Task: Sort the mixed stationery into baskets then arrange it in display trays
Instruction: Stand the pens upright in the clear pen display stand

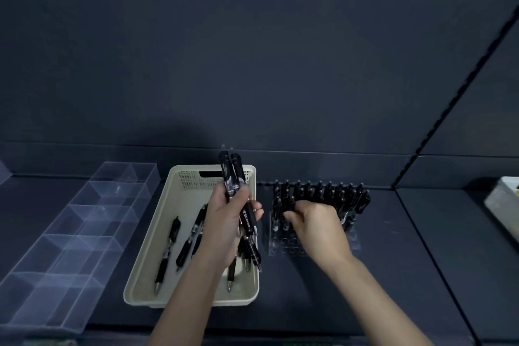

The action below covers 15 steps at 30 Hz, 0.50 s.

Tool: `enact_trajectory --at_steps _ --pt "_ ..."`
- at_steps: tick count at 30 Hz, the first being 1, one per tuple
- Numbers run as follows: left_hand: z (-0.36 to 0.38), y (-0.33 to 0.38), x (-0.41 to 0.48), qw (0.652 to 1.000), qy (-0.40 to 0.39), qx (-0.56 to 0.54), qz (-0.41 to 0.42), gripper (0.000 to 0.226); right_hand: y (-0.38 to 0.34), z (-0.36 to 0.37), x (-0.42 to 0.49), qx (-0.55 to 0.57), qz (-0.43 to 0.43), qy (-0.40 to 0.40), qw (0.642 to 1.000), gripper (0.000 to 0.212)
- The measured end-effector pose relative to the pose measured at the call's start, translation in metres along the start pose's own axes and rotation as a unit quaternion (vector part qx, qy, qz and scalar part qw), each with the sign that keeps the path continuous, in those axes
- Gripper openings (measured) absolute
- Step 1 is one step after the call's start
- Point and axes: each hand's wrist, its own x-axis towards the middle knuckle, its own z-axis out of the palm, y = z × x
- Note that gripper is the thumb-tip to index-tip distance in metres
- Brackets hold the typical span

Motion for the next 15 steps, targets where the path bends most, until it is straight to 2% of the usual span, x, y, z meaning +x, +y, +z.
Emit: enact_trajectory --at_steps 2,4,7,9,11,15 --pt "0.0 0.002 0.0 1.0 -0.008 0.0 0.004 0.004 -0.001 -0.004 -0.003 -0.009 0.0 -0.012 1.0 0.043" --pt "0.0 0.004 -0.001 1.0 -0.017 -0.004 0.011 0.009 -0.002 -0.01 -0.006 0.014 0.003 0.009 1.0 0.033" --pt "0.002 0.007 -0.003 0.999 -0.023 0.014 0.022 0.011 -0.01 -0.017 -0.01 0.094 0.004 0.059 0.994 0.021" --pt "0.004 0.008 -0.006 0.997 -0.037 0.054 0.031 0.007 -0.02 -0.021 -0.009 0.177 0.003 0.056 0.983 0.02" --pt "0.005 0.009 -0.01 0.993 -0.065 0.096 0.035 0.006 -0.032 -0.024 -0.007 0.266 0.014 0.047 0.963 0.013" --pt "0.006 0.011 -0.017 0.975 -0.138 0.172 0.03 0.008 -0.041 -0.033 0.0 0.449 0.059 0.031 0.891 0.007"
